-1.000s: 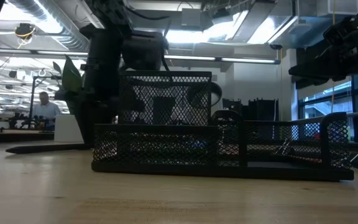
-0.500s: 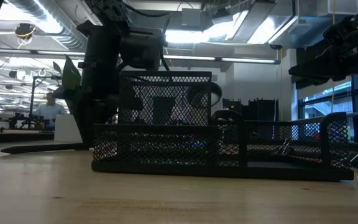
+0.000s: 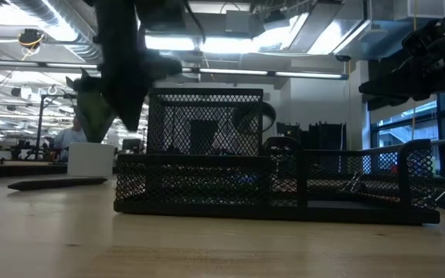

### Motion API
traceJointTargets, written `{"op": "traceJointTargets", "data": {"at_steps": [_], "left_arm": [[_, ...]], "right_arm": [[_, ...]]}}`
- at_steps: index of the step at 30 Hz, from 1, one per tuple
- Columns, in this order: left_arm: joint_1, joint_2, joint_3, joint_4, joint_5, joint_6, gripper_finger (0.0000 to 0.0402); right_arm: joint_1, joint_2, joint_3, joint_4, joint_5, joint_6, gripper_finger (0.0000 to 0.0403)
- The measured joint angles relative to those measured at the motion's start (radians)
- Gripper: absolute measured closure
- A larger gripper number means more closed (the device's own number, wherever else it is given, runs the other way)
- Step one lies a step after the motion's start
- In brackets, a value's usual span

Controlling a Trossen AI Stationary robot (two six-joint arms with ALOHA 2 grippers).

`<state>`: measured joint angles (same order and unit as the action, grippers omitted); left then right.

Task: Pick and place office supplies into organizer
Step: Put the middle black pen into the desk organizer

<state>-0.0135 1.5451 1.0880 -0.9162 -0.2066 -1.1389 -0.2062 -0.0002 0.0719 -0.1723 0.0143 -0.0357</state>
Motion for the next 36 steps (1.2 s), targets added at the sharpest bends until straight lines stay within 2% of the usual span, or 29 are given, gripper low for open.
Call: {"op": "traceJointTargets", "data": {"at_steps": [5,10,13,19,24,27,33,36], "left_arm": [[0.000,-0.096,0.001,-0.011,-0.012,-0.007,0.0399],[0.000,-0.115,0.001,-0.145,0.076,0.023,0.0379],[0.000,-0.095,0.001,-0.212,0.115,0.008,0.0352],[0.000,-0.027,-0.003,-0.208,0.128,-0.063,0.0291],[0.024,0.031,-0.067,-0.206,0.138,-0.070,0.0258],[0.053,0.055,-0.137,-0.155,0.182,-0.071,0.0248],[0.089,0.049,-0.259,0.152,0.210,-0.067,0.0245],[0.091,0.047,-0.268,0.154,0.198,-0.070,0.0245]], "right_arm": [[0.000,0.000,0.000,0.000,0.000,0.000,0.0352],[0.000,0.000,0.000,0.000,0.000,0.000,0.0352],[0.000,0.000,0.000,0.000,0.000,0.000,0.0352],[0.000,0.000,0.000,0.000,0.000,-0.001,0.0352],[0.000,0.000,0.000,0.000,0.000,-0.003,0.0352],[0.000,0.000,0.000,0.000,0.000,-0.004,0.0352],[0.000,0.000,0.000,0.000,0.000,-0.026,0.0352],[0.000,0.000,0.000,0.000,0.000,-0.026,0.0352]]}}
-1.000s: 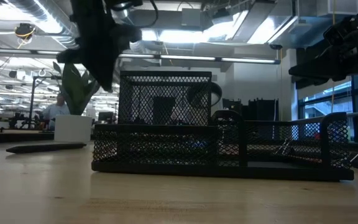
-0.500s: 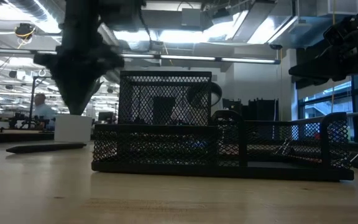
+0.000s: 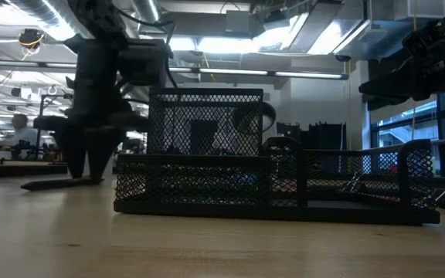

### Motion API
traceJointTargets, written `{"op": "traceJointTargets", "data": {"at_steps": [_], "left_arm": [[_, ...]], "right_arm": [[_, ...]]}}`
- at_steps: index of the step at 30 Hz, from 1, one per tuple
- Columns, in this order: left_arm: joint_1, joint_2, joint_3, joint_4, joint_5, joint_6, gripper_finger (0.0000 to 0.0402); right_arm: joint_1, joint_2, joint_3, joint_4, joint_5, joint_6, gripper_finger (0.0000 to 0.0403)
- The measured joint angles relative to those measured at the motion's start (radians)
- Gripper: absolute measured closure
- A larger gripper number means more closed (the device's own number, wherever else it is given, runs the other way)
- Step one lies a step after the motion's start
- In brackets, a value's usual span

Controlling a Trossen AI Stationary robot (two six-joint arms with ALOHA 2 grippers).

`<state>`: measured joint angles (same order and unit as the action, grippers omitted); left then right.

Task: Pick and place office supplies into organizer
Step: Put the middle black pen into the desk organizer

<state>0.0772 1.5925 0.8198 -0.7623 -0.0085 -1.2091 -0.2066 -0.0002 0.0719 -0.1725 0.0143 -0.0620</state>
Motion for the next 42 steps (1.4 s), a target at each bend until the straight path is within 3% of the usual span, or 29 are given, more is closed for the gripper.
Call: {"op": "traceJointTargets", "data": {"at_steps": [21,35,42], "left_arm": [[0.008,0.083,0.013,-0.006,0.016,0.016,0.0246],[0.002,0.048,0.001,0.013,-0.031,0.051,0.0340],[0.001,0.047,0.002,0.007,-0.039,0.053,0.0367]], "right_arm": [[0.000,0.000,0.000,0.004,0.037,-0.024,0.0352],[0.000,0.000,0.000,0.004,0.037,-0.025,0.0352],[0.000,0.000,0.000,0.004,0.037,-0.025,0.0352]]}}
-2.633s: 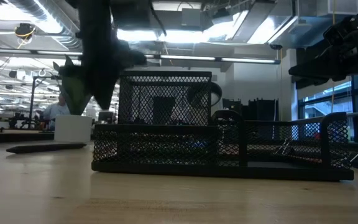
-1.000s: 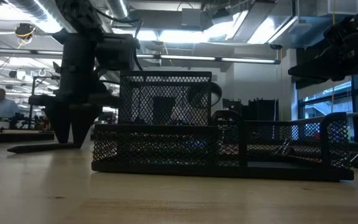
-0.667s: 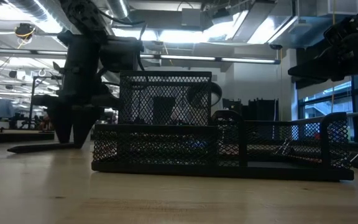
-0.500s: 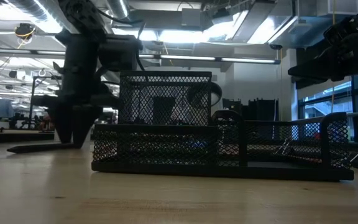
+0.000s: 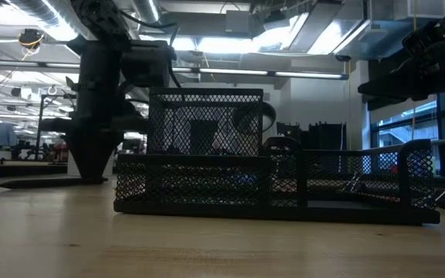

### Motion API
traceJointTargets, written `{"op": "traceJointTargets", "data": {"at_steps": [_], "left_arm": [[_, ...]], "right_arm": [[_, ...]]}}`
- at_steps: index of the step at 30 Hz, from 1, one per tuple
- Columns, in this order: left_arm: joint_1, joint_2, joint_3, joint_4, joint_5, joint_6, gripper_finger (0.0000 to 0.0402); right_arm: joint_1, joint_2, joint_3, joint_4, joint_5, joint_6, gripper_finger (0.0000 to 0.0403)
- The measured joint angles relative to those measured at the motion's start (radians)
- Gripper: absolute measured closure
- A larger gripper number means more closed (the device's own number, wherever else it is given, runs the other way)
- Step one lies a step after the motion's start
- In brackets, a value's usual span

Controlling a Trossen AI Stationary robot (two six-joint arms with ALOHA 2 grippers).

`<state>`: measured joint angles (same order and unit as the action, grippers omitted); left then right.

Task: Pick and place office supplies into organizer
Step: Put the middle black pen into the desk organizer

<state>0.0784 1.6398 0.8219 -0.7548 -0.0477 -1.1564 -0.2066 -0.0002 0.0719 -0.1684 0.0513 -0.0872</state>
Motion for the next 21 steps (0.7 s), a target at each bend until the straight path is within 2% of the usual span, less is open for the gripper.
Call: {"op": "traceJointTargets", "data": {"at_steps": [10,17,21], "left_arm": [[-0.021,-0.077,-0.005,-0.010,-0.001,0.006,0.0371],[-0.057,-0.222,-0.005,0.002,-0.022,-0.011,0.0375],[-0.088,-0.328,-0.004,0.097,-0.071,-0.002,0.0375]], "right_arm": [[0.000,0.000,0.000,0.000,0.000,0.000,0.0352],[0.000,0.000,0.000,0.000,0.000,-0.001,0.0352],[0.000,0.000,0.000,0.000,0.000,-0.001,0.0352]]}}
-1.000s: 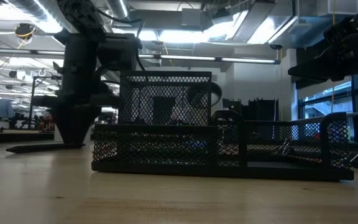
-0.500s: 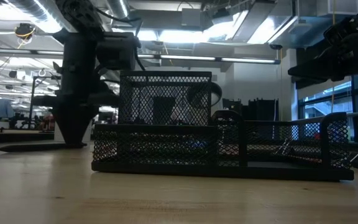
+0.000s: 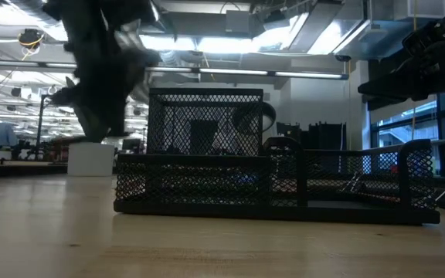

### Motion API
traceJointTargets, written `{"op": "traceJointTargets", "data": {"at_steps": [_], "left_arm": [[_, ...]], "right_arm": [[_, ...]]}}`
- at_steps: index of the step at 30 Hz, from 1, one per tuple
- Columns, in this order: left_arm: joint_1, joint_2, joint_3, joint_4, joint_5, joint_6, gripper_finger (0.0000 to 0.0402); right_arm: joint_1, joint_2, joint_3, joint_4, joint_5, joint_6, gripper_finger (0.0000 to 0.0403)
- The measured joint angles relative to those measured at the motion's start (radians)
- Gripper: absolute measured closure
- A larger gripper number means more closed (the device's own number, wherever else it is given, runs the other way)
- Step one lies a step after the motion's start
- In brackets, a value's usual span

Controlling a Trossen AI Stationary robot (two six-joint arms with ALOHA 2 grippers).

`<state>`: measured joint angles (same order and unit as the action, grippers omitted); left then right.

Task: Pick and place office supplies into organizer
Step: Put the middle black pen into the desk organizer

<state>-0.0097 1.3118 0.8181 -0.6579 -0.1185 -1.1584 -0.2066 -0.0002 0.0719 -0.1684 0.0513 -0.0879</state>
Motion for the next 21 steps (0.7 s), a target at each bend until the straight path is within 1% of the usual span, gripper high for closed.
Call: {"op": "traceJointTargets", "data": {"at_steps": [3,6,9,13,16,21], "left_arm": [[-0.025,-0.073,0.000,0.147,-0.056,0.070,0.0375],[-0.057,-0.119,0.002,0.349,-0.128,0.211,0.0375],[-0.090,-0.132,0.002,0.578,-0.179,0.380,0.0375],[-0.129,-0.107,0.005,0.833,-0.204,0.623,0.0375],[-0.153,-0.059,0.005,0.930,-0.204,0.711,0.0375],[-0.187,0.047,0.005,1.013,-0.202,0.746,0.0375]], "right_arm": [[0.000,0.000,0.000,0.000,0.000,0.000,0.0352],[0.000,0.000,0.000,0.000,0.000,0.000,0.0352],[0.000,0.000,0.000,0.000,0.000,0.000,0.0352],[0.000,0.000,0.000,0.000,0.000,0.003,0.0352],[0.000,0.000,0.000,0.000,0.000,0.005,0.0352],[0.000,0.000,0.000,0.000,0.000,0.006,0.0352]]}}
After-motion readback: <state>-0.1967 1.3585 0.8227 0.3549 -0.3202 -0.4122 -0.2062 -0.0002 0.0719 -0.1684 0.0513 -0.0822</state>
